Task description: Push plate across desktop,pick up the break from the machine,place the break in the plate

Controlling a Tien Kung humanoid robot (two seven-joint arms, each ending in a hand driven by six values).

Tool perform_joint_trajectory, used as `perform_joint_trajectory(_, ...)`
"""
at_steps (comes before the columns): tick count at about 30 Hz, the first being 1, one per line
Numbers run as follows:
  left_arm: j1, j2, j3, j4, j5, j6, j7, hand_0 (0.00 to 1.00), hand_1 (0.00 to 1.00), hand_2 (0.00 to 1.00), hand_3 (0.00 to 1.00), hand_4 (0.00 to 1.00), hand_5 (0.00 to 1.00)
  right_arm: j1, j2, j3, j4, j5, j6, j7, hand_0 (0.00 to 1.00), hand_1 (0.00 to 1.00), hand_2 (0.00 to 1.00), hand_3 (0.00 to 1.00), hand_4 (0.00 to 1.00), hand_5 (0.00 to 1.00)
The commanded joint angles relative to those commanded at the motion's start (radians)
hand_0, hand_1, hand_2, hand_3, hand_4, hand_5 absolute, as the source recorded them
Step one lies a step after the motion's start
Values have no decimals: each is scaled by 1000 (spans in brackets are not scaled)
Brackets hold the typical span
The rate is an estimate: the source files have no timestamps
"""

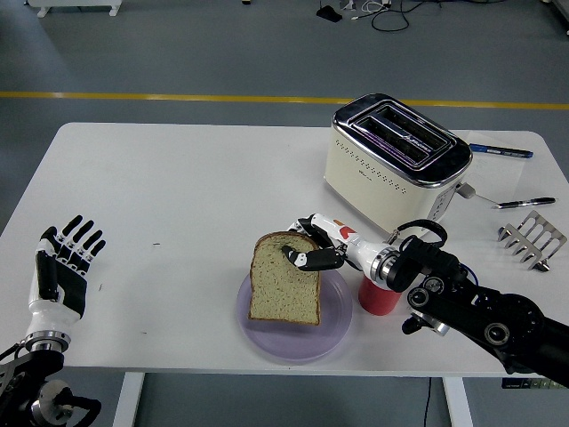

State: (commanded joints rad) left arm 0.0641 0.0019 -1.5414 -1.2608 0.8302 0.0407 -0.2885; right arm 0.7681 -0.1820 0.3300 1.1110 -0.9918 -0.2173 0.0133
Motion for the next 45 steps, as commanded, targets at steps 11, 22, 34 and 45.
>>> perform_joint_trajectory(11, -2, 0, 0, 0, 0, 1, 0, 774, 745, 782, 751, 511, 998, -16, 21, -46, -81, -29, 6, 47, 344, 348, 402, 439, 365, 2)
perform_joint_trajectory(22, -2, -2, 1, -1, -1, 3, 1, 774, 745, 782, 751, 512, 998, -13, 48, -74, -149, -166, -21, 103, 336, 401, 455, 488, 474, 38)
perform_joint_trajectory(34, -3, -2, -1, -7, -3, 5, -3, 773, 744, 782, 751, 513, 998, -4, 63, -87, -201, -335, -36, 147, 625, 636, 619, 723, 658, 214)
perform_joint_trajectory(45, 0, -2, 2, -6, -3, 7, -5, 774, 744, 781, 751, 509, 998, -6, 65, -73, -223, -445, -94, 166, 839, 803, 840, 909, 732, 263)
